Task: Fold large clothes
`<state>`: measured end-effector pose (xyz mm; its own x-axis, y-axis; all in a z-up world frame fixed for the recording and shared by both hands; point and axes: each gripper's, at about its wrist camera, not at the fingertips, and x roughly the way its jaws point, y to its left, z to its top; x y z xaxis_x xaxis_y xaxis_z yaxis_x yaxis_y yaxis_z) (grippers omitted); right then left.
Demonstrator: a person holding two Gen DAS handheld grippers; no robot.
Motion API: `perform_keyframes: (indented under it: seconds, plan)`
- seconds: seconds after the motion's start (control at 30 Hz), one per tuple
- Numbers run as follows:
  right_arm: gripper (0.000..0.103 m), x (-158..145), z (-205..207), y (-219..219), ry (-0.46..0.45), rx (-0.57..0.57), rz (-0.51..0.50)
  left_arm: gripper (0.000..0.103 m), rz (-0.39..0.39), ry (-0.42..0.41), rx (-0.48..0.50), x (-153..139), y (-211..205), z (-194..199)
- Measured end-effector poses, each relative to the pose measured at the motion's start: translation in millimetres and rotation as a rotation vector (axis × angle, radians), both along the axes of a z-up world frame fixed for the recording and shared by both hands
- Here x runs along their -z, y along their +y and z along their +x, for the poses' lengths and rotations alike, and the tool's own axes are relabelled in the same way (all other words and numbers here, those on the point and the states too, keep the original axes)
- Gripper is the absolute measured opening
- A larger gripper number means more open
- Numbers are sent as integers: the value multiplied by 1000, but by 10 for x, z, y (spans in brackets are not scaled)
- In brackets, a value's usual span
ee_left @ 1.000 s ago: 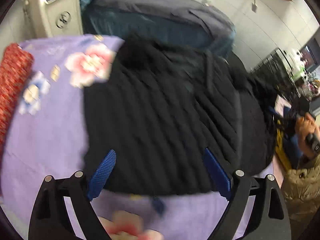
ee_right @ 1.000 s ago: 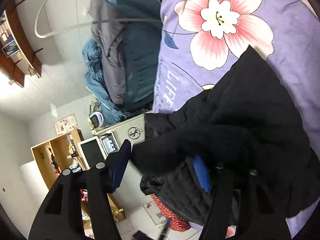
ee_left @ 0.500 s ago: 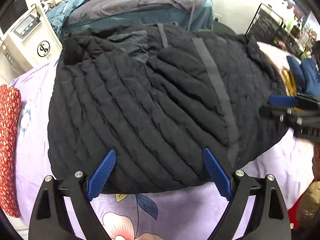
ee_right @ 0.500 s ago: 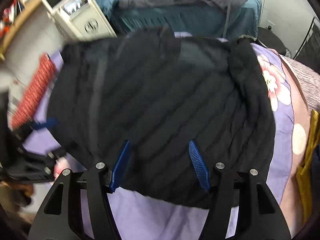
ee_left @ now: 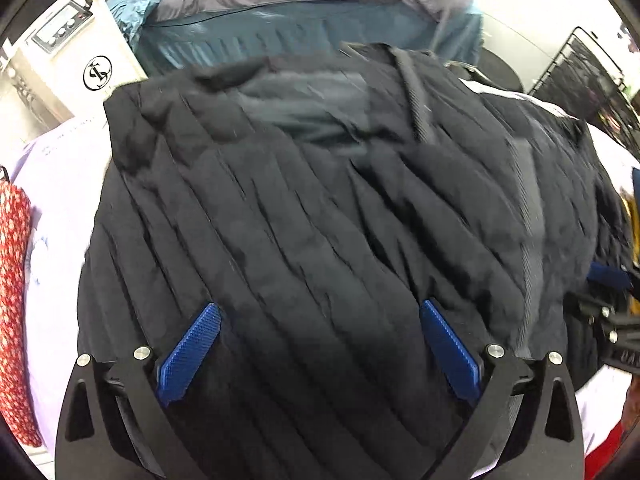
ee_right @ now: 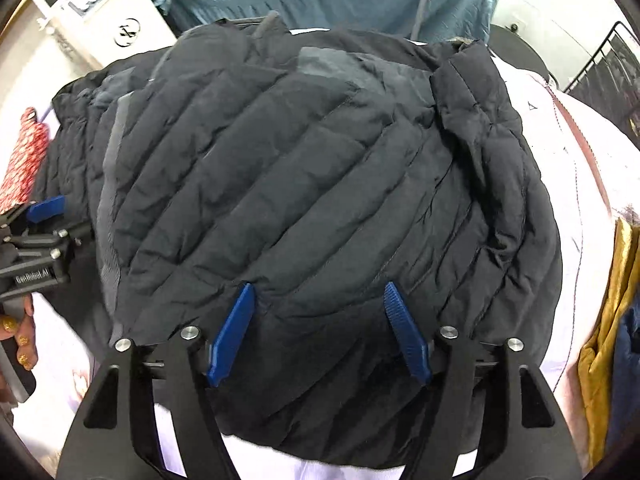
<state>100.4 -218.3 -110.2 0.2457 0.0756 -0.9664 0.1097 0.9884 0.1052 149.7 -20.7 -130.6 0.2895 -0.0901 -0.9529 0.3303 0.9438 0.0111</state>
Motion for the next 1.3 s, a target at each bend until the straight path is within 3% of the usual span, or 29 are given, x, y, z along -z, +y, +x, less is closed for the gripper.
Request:
perform_keyframes:
  seconds: [0.3,0.57,0.97,1.03,1.3]
  plan:
    - [76,270,342,101,92,13,-31,99,36,106,-30,245,-82,347]
    - [79,294,588,274,67,22,-72,99,50,141,-33,346,-167,706]
    - [80,301,591,365,48,21,-75,99,49,118,-25,321,-161,528]
    - [80,277,358,282,34,18,-72,99,49,107,-22,301,-147,486]
    - [81,246,47,172,-27,23,-37,98,4,42,27,194,-40,204]
